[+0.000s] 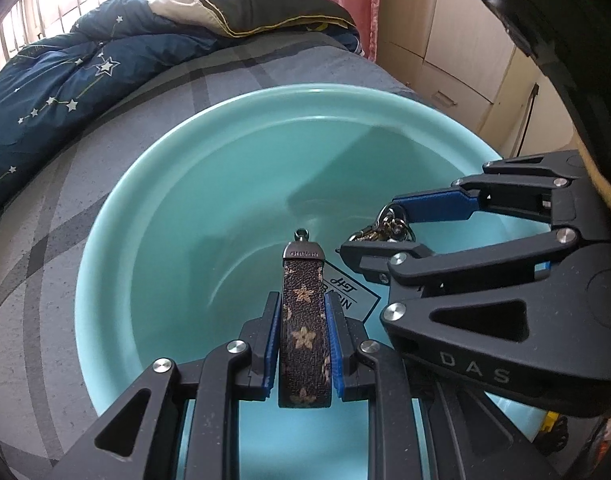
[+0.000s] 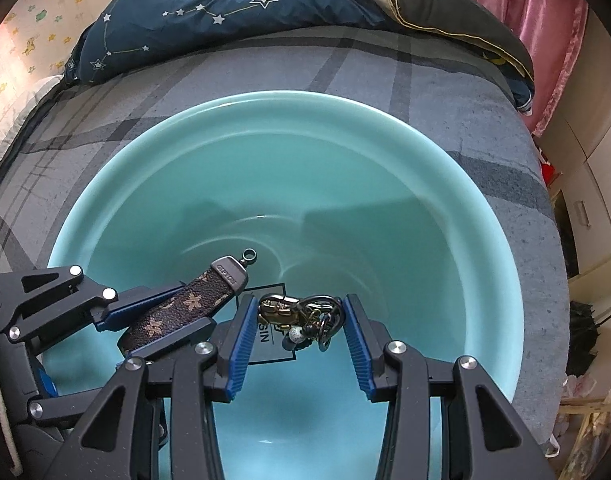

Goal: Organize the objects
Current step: 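Open the left tool dropping the strap while the right tool releases the keys, then withdraw both tools from the basin toward the remaining items, then grasp the black cord with the right tool while the left tool grasps the gold lid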

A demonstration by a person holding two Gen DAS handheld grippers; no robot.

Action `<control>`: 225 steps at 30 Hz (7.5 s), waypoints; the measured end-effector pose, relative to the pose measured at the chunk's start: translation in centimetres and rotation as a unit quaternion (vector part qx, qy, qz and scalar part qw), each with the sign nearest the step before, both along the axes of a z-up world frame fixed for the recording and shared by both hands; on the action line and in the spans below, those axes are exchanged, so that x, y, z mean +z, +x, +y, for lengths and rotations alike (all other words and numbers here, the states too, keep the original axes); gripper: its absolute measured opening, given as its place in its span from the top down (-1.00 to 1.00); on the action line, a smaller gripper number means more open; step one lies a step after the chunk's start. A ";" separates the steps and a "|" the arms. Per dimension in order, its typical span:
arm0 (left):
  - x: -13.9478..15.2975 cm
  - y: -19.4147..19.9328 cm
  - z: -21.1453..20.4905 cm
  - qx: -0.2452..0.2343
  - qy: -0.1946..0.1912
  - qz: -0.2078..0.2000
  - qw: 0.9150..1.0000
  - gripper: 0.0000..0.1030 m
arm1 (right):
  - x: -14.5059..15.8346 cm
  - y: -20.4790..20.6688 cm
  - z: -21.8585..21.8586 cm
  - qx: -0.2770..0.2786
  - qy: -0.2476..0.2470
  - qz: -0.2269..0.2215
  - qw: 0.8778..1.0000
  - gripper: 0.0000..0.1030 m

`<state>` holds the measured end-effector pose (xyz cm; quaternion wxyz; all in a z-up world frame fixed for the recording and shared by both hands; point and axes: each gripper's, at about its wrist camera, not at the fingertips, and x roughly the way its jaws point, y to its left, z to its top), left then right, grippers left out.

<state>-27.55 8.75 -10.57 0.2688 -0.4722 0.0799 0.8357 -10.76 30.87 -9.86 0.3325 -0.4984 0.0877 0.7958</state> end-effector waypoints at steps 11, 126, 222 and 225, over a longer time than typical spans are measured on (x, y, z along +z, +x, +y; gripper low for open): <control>1.0 0.5 -0.3 0.014 0.010 -0.003 1.000 -0.80 | 0.8 -0.4 -0.4 -0.003 0.024 0.000 1.000 -0.26; 3.4 24.7 -9.5 0.121 0.031 0.078 0.989 -1.00 | 2.9 18.5 -19.4 -0.060 0.069 0.046 0.995 -1.00; -1.2 18.8 -7.8 0.171 0.038 0.013 0.984 -0.51 | 0.4 17.5 -16.3 -0.062 -0.002 0.041 0.997 0.75; -0.8 19.2 -7.8 0.170 0.041 0.015 0.985 -0.51 | 0.6 17.4 -16.5 -0.060 0.000 0.042 0.997 0.75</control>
